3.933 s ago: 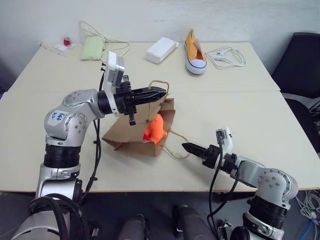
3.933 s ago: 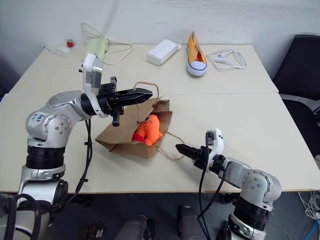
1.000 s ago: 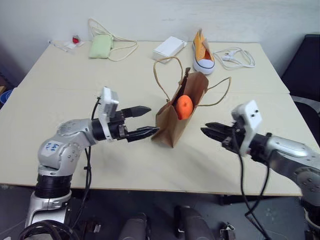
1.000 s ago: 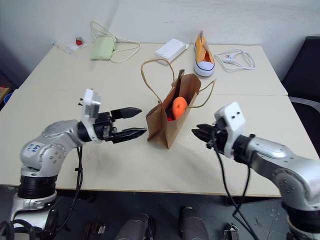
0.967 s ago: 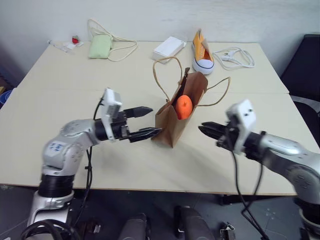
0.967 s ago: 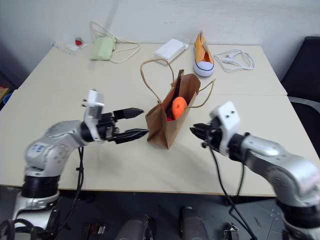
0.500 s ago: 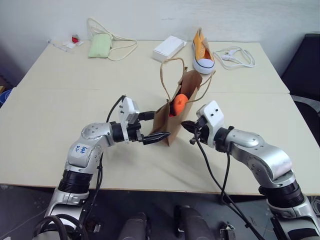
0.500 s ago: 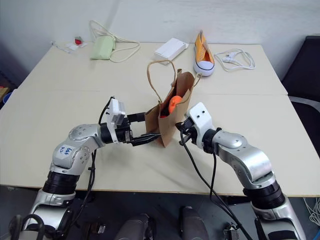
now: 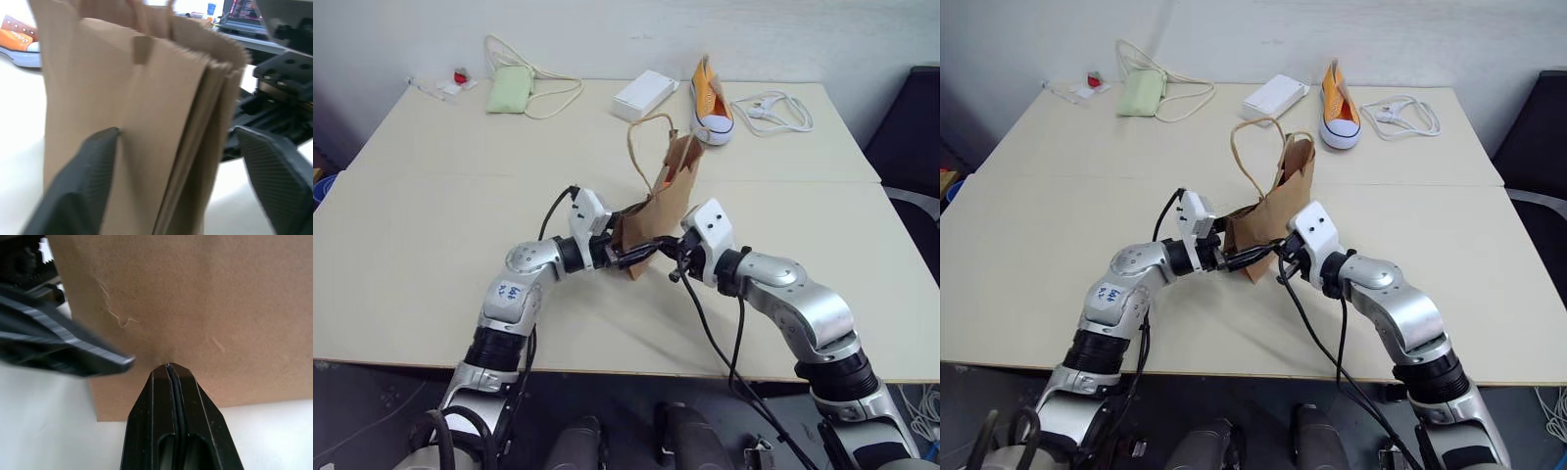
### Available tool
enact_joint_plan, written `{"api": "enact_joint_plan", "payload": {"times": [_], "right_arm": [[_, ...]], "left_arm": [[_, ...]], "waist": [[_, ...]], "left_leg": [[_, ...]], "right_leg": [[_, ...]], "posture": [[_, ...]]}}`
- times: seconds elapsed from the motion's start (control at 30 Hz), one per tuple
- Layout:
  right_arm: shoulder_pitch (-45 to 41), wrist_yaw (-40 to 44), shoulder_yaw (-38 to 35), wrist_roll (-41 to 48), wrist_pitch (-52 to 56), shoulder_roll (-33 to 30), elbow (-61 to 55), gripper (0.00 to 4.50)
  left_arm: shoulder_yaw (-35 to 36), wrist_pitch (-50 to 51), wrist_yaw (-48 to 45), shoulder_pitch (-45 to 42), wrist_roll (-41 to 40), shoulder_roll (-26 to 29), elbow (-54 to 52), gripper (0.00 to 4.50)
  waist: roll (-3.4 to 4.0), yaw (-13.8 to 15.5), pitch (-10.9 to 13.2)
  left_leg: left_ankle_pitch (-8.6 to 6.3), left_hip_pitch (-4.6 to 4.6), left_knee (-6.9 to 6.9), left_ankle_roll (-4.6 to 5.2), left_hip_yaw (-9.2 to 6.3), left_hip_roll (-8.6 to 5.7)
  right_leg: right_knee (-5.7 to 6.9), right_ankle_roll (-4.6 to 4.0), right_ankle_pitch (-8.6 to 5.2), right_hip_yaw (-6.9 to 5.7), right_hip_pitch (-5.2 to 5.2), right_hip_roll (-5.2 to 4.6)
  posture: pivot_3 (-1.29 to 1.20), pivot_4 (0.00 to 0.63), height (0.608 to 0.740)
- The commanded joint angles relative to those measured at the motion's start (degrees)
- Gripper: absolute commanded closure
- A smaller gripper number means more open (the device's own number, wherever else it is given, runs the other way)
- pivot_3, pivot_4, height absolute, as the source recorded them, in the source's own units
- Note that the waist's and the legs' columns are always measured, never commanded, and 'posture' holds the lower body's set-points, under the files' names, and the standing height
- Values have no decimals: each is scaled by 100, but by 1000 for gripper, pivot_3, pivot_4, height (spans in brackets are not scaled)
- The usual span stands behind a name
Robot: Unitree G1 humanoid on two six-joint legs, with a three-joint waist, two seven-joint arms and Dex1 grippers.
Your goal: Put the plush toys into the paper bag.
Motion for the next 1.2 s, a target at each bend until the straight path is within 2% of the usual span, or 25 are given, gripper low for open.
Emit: {"api": "enact_joint_plan", "payload": {"times": [0.03,0.3,0.37,0.47,0.63,0.73,0.83,0.9,1.0,1.1,1.17,1.2], "right_arm": [[-17,83,-120,-47,-208,91,-118,4500],[236,156,-280,-137,-334,-28,-329,4500],[408,248,-451,-59,-331,-179,-579,4500],[912,670,-1051,405,-130,-733,-1404,4500],[2251,1681,-3357,1902,470,-1928,-2574,4500],[3271,2257,-4913,2526,837,-2419,-2867,3922],[4242,2687,-6205,2892,996,-2489,-3019,2878],[4675,2750,-6707,3072,1012,-2405,-3087,2186],[4984,2637,-6903,3245,923,-2303,-3126,1166],[5066,2366,-6667,2979,688,-2185,-3080,50],[5064,2283,-6501,2861,550,-2203,-3038,17],[5040,2257,-6421,2822,487,-2235,-2997,4]], "left_arm": [[-4,-118,-4,-104,37,-47,14,1926],[157,-78,-234,-335,-114,6,398,4468],[249,25,-433,-465,-283,13,540,4468],[269,74,-1176,-661,-579,142,666,4468],[-46,-192,-2636,-1147,-591,398,1179,4468],[-226,-522,-3280,-1558,-446,344,1797,4500],[-443,-1241,-3854,-1981,-145,162,2704,4500],[-557,-1768,-4239,-2235,51,41,3311,4500],[-550,-2325,-4553,-2520,229,-87,3986,4500],[-464,-2706,-4476,-2824,414,-165,4631,4500],[-430,-2762,-4464,-2899,470,-139,4805,4500],[-405,-2719,-4495,-2891,469,-96,4791,4296]], "waist": [[0,-5,0],[0,15,0],[0,21,0],[0,63,0],[-1,161,1],[-3,180,2],[-11,174,2],[-13,171,3],[-27,122,11],[-36,132,16],[-36,140,16],[-36,144,16]], "left_leg": [[0,0,0,0,0,0],[0,0,1,0,-1,0],[0,-2,4,0,-1,-1],[0,-8,5,1,-4,-1],[-3,-6,6,2,-6,-1],[-7,1,10,8,-10,-1],[-11,2,13,15,-5,-2],[-12,4,14,17,-1,-1],[-15,13,14,22,14,0],[-15,16,15,24,15,1],[-17,15,16,26,16,0],[-17,15,16,27,16,0]], "right_leg": [[0,0,0,0,0,0],[0,0,0,-2,1,-1],[0,0,0,-3,1,-1],[-3,0,0,-8,-1,-1],[-9,0,0,-13,6,0],[-13,1,1,-16,22,0],[-10,4,2,-11,25,3],[-10,6,3,-8,26,10],[-6,10,5,13,25,20],[-1,14,7,22,23,21],[-2,15,8,25,22,21],[-2,15,8,25,21,20]], "posture": [[0,150,740],[0,150,740],[0,150,740],[0,150,740],[0,150,740],[0,150,740],[0,150,740],[0,150,740],[0,150,740],[0,150,740],[0,150,740],[0,150,740]]}}
